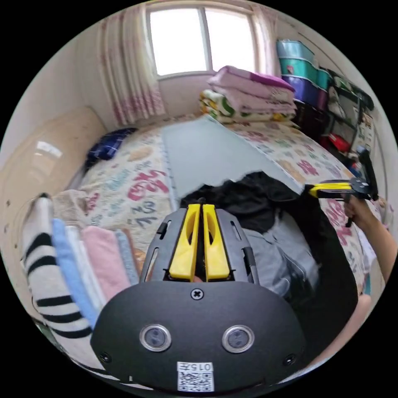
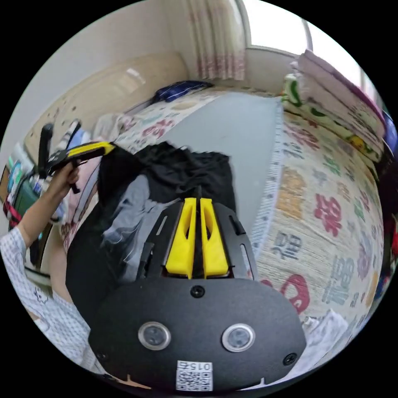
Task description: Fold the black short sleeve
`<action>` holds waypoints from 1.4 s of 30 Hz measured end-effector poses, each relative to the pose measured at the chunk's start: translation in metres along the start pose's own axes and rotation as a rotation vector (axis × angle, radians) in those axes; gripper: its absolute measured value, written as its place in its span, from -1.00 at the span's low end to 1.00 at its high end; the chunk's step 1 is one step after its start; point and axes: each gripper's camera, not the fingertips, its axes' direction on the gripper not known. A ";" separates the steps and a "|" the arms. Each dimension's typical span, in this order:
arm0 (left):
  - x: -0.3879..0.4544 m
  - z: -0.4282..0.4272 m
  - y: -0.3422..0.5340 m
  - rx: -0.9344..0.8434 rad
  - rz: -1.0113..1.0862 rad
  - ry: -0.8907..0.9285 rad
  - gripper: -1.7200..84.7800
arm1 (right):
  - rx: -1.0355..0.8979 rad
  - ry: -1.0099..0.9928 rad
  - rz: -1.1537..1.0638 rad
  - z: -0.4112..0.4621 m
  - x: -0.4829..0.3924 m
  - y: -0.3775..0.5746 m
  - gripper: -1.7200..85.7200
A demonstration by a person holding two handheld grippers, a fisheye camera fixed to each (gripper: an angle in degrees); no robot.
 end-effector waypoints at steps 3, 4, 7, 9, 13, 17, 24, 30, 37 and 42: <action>-0.049 -0.008 -0.009 -0.022 -0.155 -0.149 -0.86 | 0.077 0.218 0.301 -0.027 0.095 -0.019 -0.91; -0.062 -0.002 -0.008 -0.067 -0.208 -0.136 -0.78 | 0.068 0.289 0.374 -0.027 0.118 -0.023 -0.88; -0.047 -0.009 -0.005 -0.012 -0.198 -0.172 -0.72 | 0.044 0.299 0.409 -0.012 0.133 -0.037 -0.84; -0.020 -0.013 -0.008 0.056 -0.140 -0.176 -0.76 | 0.058 0.261 0.328 0.004 0.114 -0.050 -0.83; 0.034 0.047 -0.039 -0.092 -0.044 0.140 -0.83 | -0.025 0.114 0.087 0.069 0.040 -0.097 -0.83; 0.047 0.112 -0.059 -0.199 -0.116 0.180 -0.86 | -0.062 0.029 0.002 0.113 -0.008 -0.139 -0.83; 0.070 0.180 -0.101 -0.258 -0.074 0.132 -0.96 | -0.136 0.118 0.064 0.172 -0.013 -0.214 -0.96; 0.099 0.215 -0.145 -0.262 -0.017 0.029 -0.97 | -0.117 0.298 0.034 0.162 -0.026 -0.277 -0.98; 0.126 0.196 -0.179 -0.164 -0.058 0.084 -0.90 | -0.033 0.099 0.121 0.029 0.001 -0.318 -0.93; 0.213 0.154 -0.205 -0.052 0.122 0.386 -0.92 | 0.037 -0.051 0.311 -0.110 0.097 -0.285 -0.88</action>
